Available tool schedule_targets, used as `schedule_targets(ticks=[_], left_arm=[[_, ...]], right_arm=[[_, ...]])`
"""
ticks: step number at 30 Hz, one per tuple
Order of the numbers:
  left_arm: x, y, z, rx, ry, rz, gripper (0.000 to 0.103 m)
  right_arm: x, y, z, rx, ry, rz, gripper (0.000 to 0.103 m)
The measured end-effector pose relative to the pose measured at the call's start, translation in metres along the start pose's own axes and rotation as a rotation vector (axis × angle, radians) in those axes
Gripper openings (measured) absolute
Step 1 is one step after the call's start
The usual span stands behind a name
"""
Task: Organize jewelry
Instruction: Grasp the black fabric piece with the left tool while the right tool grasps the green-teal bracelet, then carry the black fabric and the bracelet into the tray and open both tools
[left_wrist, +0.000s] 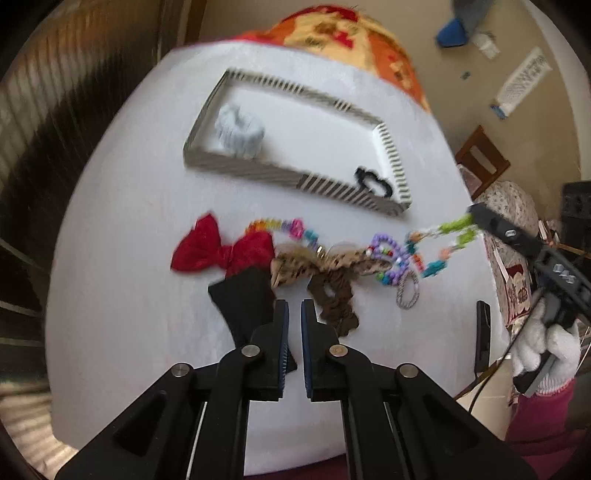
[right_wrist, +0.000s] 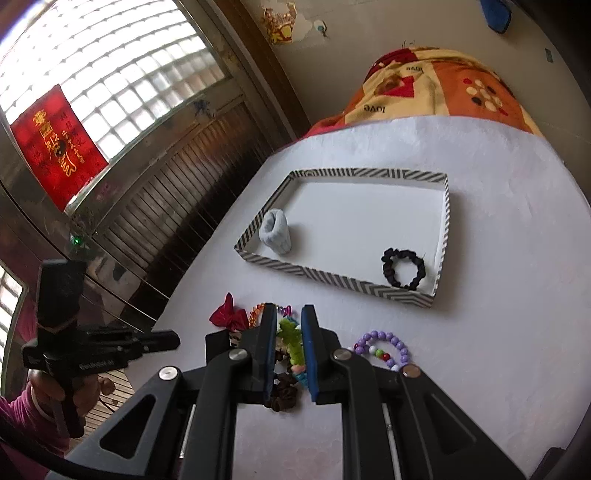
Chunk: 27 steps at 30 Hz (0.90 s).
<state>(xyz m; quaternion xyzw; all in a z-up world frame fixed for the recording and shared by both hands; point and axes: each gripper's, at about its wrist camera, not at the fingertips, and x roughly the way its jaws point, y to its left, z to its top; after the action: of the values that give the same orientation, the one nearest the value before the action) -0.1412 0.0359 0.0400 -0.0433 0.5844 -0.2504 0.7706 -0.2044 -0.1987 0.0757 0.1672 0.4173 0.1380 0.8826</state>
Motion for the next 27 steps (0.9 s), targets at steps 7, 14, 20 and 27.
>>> schedule_targets(ticks=[7,14,20,27], left_arm=[[0.043,0.018,-0.014,-0.11,0.055,0.075,0.029],[0.078,0.018,-0.023,-0.116,0.1,0.143,0.02],[0.055,0.017,-0.025,-0.092,0.054,0.1,0.0],[-0.004,0.003,-0.013,-0.048,-0.042,0.034,0.0]], right_arm=[[0.002,-0.001,-0.004,0.002,0.021,-0.007,0.014],[0.003,0.001,-0.006,-0.008,0.03,-0.009,0.014],[0.0,0.004,-0.005,-0.013,0.022,0.0,0.014],[-0.009,0.008,0.007,-0.03,-0.013,0.017,0.014]])
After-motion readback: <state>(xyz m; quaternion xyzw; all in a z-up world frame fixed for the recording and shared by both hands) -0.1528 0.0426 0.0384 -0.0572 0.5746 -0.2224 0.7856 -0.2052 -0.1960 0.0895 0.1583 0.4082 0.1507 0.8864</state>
